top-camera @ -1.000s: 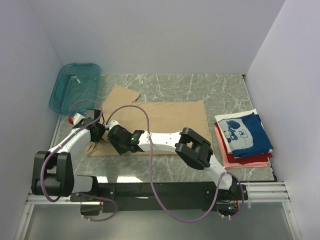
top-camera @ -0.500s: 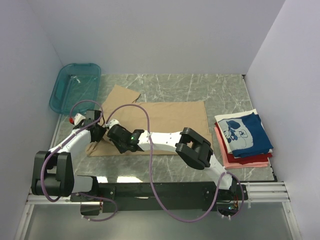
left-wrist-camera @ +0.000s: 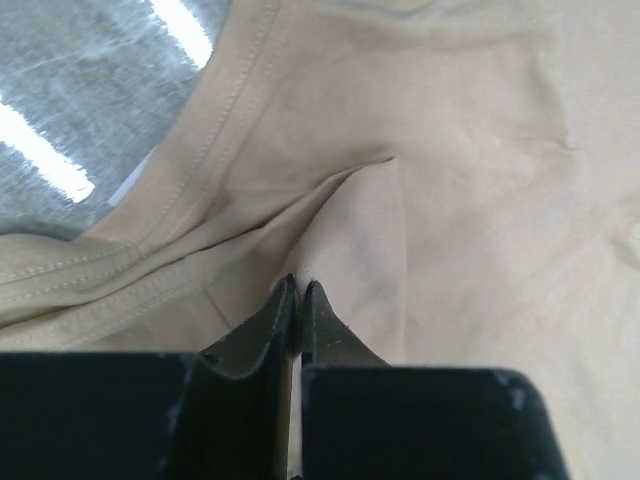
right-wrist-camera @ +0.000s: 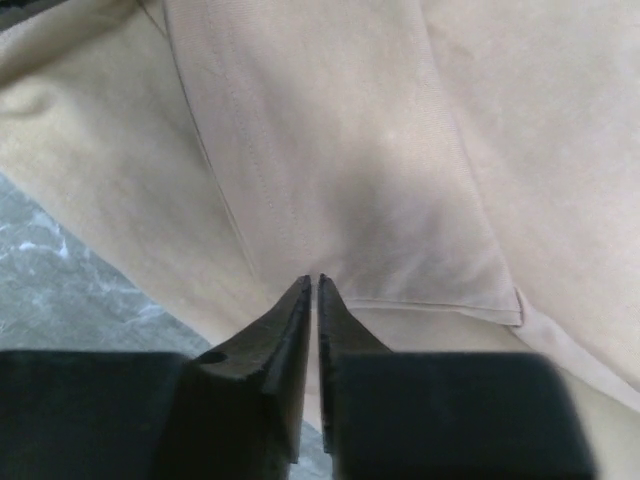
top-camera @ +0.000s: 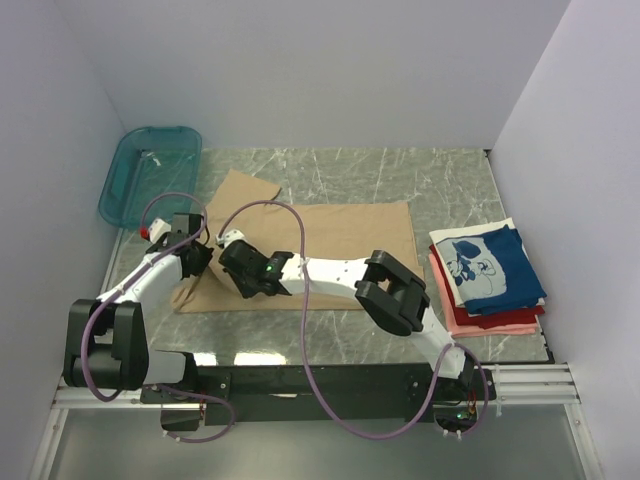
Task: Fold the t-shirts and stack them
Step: Fold the tshirt
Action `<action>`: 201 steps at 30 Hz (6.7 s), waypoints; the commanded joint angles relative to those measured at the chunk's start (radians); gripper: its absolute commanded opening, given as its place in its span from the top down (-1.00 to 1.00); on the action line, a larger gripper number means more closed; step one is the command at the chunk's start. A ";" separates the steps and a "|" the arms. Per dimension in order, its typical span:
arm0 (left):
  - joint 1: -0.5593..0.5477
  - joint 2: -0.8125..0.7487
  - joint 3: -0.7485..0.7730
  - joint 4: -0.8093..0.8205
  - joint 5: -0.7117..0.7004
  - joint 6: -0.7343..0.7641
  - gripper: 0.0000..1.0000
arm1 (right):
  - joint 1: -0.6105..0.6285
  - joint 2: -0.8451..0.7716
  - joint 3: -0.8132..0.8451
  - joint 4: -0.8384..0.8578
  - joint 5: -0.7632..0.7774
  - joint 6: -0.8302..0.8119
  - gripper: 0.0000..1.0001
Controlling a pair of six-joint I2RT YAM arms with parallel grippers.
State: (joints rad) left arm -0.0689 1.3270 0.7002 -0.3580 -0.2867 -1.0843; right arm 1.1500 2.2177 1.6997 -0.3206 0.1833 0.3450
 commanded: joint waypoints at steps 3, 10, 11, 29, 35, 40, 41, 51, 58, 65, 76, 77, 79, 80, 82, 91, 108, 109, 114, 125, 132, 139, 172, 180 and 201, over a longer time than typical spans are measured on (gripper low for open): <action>-0.012 0.024 0.065 0.022 0.004 0.018 0.99 | 0.001 -0.082 -0.015 0.032 0.004 -0.021 0.39; -0.020 0.032 0.062 0.031 0.008 0.015 0.99 | 0.031 -0.063 0.001 0.038 0.019 -0.050 0.07; -0.020 0.032 0.062 0.033 0.009 0.015 0.99 | 0.036 -0.059 0.006 0.037 0.025 -0.057 0.07; -0.031 0.009 0.073 0.021 0.015 0.020 0.99 | 0.036 0.049 0.061 0.026 0.065 -0.031 0.09; -0.032 0.001 0.078 0.016 0.017 0.026 0.99 | 0.025 0.057 0.071 0.023 0.073 -0.011 0.20; -0.031 0.003 0.081 0.014 0.020 0.029 0.99 | 0.019 0.050 0.071 0.018 0.085 0.009 0.43; -0.032 0.003 0.081 0.013 0.020 0.029 0.99 | 0.016 0.042 0.069 0.018 0.084 0.012 0.47; -0.035 0.026 0.117 0.013 0.023 0.041 0.99 | -0.026 -0.038 0.032 0.022 0.070 0.046 0.81; -0.048 0.080 0.182 0.010 0.018 0.040 0.99 | -0.061 -0.072 0.044 0.005 0.050 0.046 0.84; -0.051 0.153 0.240 0.010 0.011 0.043 0.96 | -0.113 -0.081 0.051 -0.011 0.041 0.045 0.85; -0.057 0.248 0.320 0.030 0.024 0.047 0.77 | -0.210 -0.087 0.028 -0.009 0.013 0.052 0.86; -0.057 0.255 0.321 0.037 0.027 0.049 0.71 | -0.220 -0.087 0.029 -0.009 0.012 0.055 0.86; -0.058 0.270 0.335 0.042 0.032 0.057 0.66 | -0.233 -0.085 0.028 -0.011 0.002 0.055 0.86; -0.057 0.274 0.340 0.045 0.035 0.058 0.58 | -0.239 -0.079 0.032 -0.015 0.004 0.063 0.84; -0.058 0.290 0.360 0.048 0.041 0.070 0.38 | -0.257 -0.075 0.041 -0.028 -0.007 0.065 0.79; -0.057 0.268 0.423 0.065 0.057 0.116 -0.15 | -0.338 -0.162 -0.015 -0.032 -0.008 0.061 -0.11; -0.019 0.117 0.285 -0.168 -0.149 -0.029 0.11 | -0.294 -0.475 -0.506 0.135 -0.099 0.192 -0.07; -0.019 0.085 0.266 -0.176 -0.164 -0.041 0.19 | -0.294 -0.505 -0.532 0.147 -0.119 0.199 -0.07; -0.009 0.047 0.174 -0.220 -0.241 -0.109 0.30 | -0.279 -0.575 -0.661 0.221 -0.159 0.252 -0.06; 0.044 0.196 0.199 -0.171 -0.252 -0.077 0.50 | -0.269 -0.633 -0.802 0.278 -0.159 0.281 -0.05; 0.055 0.330 0.269 -0.168 -0.270 -0.065 0.57 | -0.286 -0.658 -0.862 0.307 -0.166 0.298 -0.05; 0.063 0.393 0.338 -0.202 -0.330 -0.048 0.57 | -0.318 -0.673 -0.914 0.319 -0.180 0.315 -0.05; -0.045 0.530 0.867 -0.047 -0.066 0.464 -0.16 | -0.634 -0.724 -0.637 0.153 -0.295 0.226 -0.08; -0.043 0.840 1.163 0.037 -0.019 0.698 -0.33 | -0.728 -0.667 -0.561 0.140 -0.358 0.190 -0.09; -0.031 1.198 1.530 -0.048 0.021 0.788 -0.29 | -0.796 -0.630 -0.635 0.183 -0.386 0.163 -0.08</action>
State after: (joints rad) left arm -0.1059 2.5206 2.1811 -0.3668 -0.2764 -0.3088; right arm 0.3618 1.5810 1.0588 -0.1631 -0.1871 0.5259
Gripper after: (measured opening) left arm 0.651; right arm 0.544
